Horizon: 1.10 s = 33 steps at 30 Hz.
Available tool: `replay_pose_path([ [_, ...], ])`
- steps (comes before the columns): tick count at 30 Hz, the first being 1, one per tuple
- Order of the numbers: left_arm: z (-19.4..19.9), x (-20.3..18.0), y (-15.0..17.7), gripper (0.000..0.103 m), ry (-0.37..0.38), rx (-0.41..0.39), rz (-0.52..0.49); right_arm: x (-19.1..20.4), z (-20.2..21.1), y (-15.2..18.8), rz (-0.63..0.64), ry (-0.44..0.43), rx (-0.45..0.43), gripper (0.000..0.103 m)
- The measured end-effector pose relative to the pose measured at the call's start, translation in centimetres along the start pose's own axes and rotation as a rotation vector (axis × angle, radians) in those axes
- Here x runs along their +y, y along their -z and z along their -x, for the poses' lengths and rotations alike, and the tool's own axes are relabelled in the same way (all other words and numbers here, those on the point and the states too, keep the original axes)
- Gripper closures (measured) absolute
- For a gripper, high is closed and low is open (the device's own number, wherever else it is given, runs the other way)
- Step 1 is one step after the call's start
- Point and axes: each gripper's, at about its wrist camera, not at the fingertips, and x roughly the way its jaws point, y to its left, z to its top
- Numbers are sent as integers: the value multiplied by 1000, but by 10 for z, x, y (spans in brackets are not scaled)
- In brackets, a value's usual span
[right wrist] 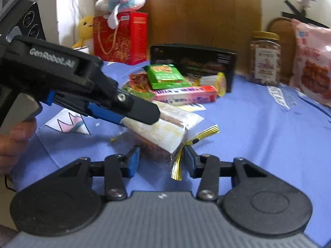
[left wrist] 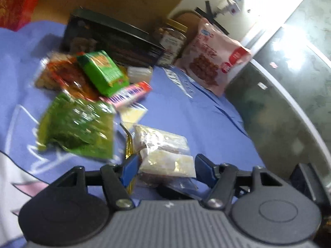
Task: Organize snacks
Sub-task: 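Grasp the clear pastry packet with the left gripper, then carry the pastry packet into the black tin box and release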
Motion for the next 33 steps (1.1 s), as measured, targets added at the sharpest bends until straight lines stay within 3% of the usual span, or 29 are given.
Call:
replay_pose_path([
  [5, -8, -12, 8, 40, 54, 40, -39, -2, 23, 16, 5, 54, -9, 54],
  [7, -7, -14, 7, 38, 54, 33, -53, 1, 27, 18, 34, 96, -15, 54],
  [9, -7, -14, 3, 33, 43, 17, -58, 1, 29, 22, 48, 133, -21, 47],
  [12, -12, -11, -2, 33, 30, 24, -46, -4, 27, 23, 18, 131, -16, 46],
  [16, -24, -13, 5, 40, 11, 58, -61, -7, 24, 23, -26, 109, -18, 46],
  [18, -28, -16, 10, 49, 24, 79, -67, -7, 23, 23, -44, 97, -23, 46],
  [33, -14, -32, 16, 53, -4, 39, -100, 5, 29, 22, -25, 126, -83, 50],
])
